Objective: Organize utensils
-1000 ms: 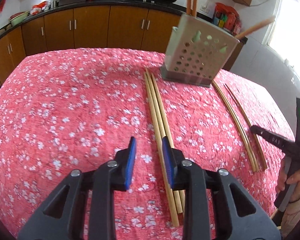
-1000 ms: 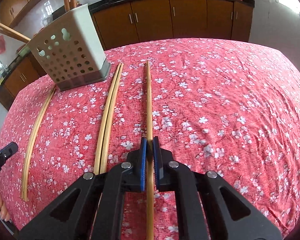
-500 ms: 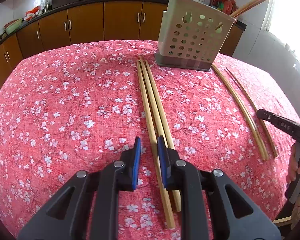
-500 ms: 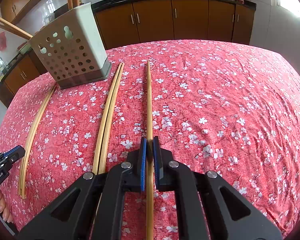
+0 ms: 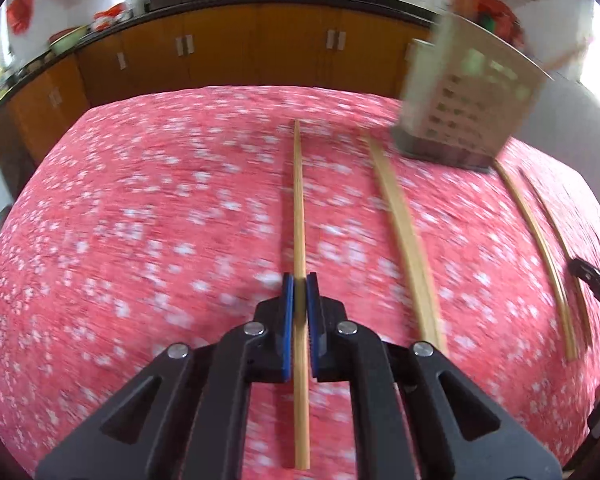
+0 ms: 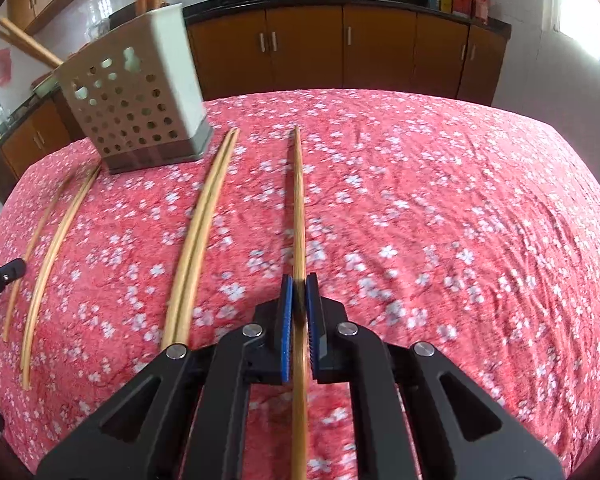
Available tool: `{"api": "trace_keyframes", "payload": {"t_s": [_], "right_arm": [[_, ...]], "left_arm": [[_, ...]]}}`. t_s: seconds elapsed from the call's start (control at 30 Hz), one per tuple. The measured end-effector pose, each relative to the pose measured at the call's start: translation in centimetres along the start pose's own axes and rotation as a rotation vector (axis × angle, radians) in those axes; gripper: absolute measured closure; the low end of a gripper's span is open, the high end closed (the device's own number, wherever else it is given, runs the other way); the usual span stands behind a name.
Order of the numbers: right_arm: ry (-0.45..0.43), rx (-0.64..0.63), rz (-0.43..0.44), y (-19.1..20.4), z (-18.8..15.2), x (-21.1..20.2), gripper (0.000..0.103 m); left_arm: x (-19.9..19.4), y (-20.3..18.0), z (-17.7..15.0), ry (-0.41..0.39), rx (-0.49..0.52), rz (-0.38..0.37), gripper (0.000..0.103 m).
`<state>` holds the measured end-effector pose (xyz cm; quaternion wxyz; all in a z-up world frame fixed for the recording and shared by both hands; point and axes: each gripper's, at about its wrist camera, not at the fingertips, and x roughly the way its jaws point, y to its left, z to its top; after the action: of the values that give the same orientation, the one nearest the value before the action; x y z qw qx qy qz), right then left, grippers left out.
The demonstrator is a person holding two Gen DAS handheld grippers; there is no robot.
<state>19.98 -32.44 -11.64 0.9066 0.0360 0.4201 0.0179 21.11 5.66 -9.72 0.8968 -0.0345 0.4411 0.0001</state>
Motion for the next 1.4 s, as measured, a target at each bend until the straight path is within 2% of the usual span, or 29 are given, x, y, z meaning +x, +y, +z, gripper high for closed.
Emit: {"api": "trace_keyframes", "payload": {"t_s": [0.23, 0.53, 1.23, 1.4], "right_arm": [[-0.013, 0.064, 0.002, -2.2, 0.9, 0.4, 0.095], [-0.027, 0.053, -0.009, -1.9, 0.6, 0.3, 0.094], [-0.026, 0.057, -0.007, -2.0, 0.6, 0.2, 0.092], [-0.025, 0.045, -0.005, -1.8, 0.6, 0.2, 0.085]], "left_arm": [[0.3, 3.1, 0.7, -0.029, -0.051, 0.006, 0.094], [-0.1, 3.8, 0.5, -0.033, -0.075, -0.023, 0.093], [0.0, 3.4, 0.4, -0.035, -0.060, -0.010, 0.090], [0.0, 3.4, 0.4, -0.035, -0.060, -0.009, 0.090]]}}
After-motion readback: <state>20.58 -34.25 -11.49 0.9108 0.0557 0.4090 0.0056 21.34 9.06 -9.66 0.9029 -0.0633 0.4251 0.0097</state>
